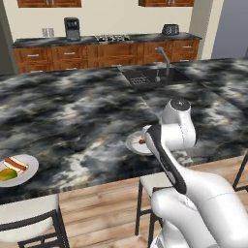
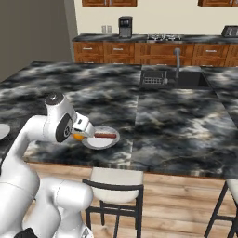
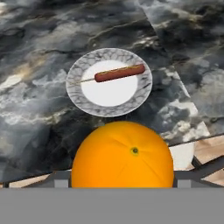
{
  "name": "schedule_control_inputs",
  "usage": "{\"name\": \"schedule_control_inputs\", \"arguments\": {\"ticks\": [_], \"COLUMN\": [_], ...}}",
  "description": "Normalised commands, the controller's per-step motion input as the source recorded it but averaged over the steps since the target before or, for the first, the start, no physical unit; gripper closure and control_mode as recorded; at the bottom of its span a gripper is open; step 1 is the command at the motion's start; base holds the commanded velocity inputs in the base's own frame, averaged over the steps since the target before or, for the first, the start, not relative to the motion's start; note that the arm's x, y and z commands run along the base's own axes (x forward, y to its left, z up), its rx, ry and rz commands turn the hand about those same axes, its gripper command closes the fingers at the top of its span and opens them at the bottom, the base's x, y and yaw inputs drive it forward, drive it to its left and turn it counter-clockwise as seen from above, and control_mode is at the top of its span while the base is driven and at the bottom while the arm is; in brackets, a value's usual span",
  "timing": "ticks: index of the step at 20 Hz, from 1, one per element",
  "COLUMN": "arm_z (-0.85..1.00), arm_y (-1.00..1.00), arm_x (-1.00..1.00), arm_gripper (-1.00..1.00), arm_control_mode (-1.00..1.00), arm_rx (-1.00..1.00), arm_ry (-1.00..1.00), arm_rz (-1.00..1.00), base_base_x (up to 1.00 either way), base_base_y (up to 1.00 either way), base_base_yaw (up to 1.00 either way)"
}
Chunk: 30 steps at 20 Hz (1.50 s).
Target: Pick up the orange and mango from the fridge and place one fruit on each plate on the dining counter.
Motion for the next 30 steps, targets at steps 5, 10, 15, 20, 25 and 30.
{"name": "schedule_control_inputs", "arguments": {"ticks": [5,10,15,20,25,30], "arm_z": [-0.39,-0.35,-0.48,-0.55,-0.44,-0.53], "arm_y": [-0.07,-0.08,-0.12,-0.02,0.0,0.0], "arm_x": [0.69,0.48,0.5,0.73,0.72,0.55], "arm_gripper": [1.0,1.0,1.0,1.0,1.0,1.0], "arm_control_mode": [-1.0,-1.0,-1.0,-1.0,-1.0,-1.0], "arm_rx": [0.0,0.0,0.0,0.0,0.0,0.0], "arm_ry": [0.11,0.1,0.12,0.09,0.07,0.11], "arm_rz": [0.0,0.0,0.0,0.0,0.0,0.0], "base_base_x": [0.0,0.0,0.0,0.0,0.0,0.0], "base_base_y": [0.0,0.0,0.0,0.0,0.0,0.0], "base_base_yaw": [0.0,0.0,0.0,0.0,0.0,0.0]}}
